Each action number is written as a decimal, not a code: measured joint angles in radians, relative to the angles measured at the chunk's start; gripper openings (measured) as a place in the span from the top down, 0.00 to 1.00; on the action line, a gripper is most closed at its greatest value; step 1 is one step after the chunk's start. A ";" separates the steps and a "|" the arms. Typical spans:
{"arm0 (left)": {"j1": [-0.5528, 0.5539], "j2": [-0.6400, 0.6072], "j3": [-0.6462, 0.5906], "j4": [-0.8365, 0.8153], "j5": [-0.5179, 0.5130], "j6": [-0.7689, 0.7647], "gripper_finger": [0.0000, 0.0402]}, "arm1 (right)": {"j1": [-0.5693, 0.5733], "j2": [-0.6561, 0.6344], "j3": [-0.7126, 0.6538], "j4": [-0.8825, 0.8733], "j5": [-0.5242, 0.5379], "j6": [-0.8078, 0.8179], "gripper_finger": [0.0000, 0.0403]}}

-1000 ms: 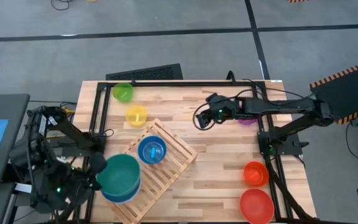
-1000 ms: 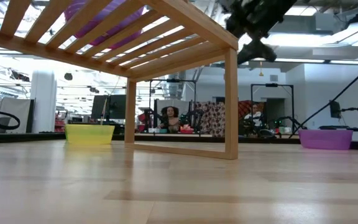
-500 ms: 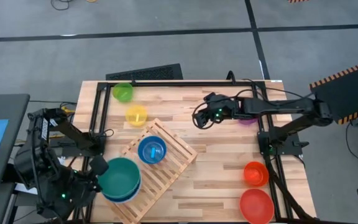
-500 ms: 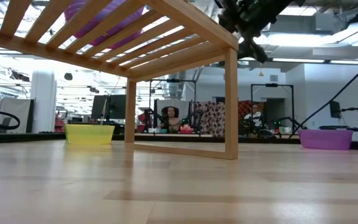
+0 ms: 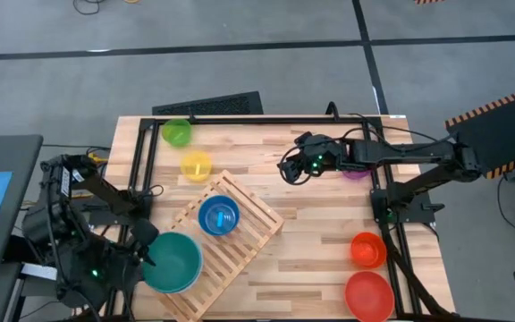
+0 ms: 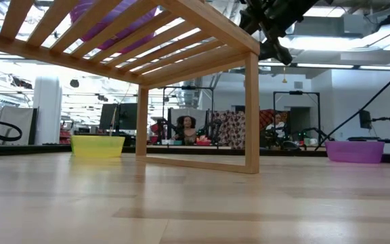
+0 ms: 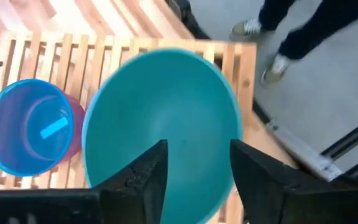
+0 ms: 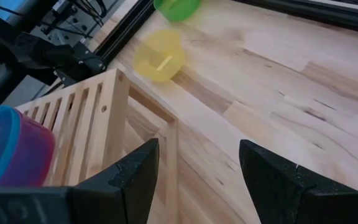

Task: Place and stack bowls onto a shelf
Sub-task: Stack the large green bowl on the shelf on top of the large blue bowl on the shelf, then stack the small violet bowl on the shelf on top of the small blue bowl on the shelf

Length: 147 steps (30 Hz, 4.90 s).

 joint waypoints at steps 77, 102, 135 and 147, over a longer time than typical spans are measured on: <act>-0.225 -0.264 -0.423 0.002 -0.804 -0.994 1.00 | -0.106 0.001 0.028 0.005 -0.051 -0.120 0.38; 0.164 -1.058 -1.061 1.064 -0.636 0.097 1.00 | -0.125 -0.033 0.055 -0.024 -0.134 -0.233 0.38; 1.311 -0.664 -1.100 1.368 0.707 0.275 1.00 | -0.199 -0.052 -0.057 -0.802 0.031 0.347 0.38; 1.310 -0.656 -1.100 1.370 0.706 0.309 1.00 | -0.308 -0.052 -0.255 -0.796 0.116 0.665 0.38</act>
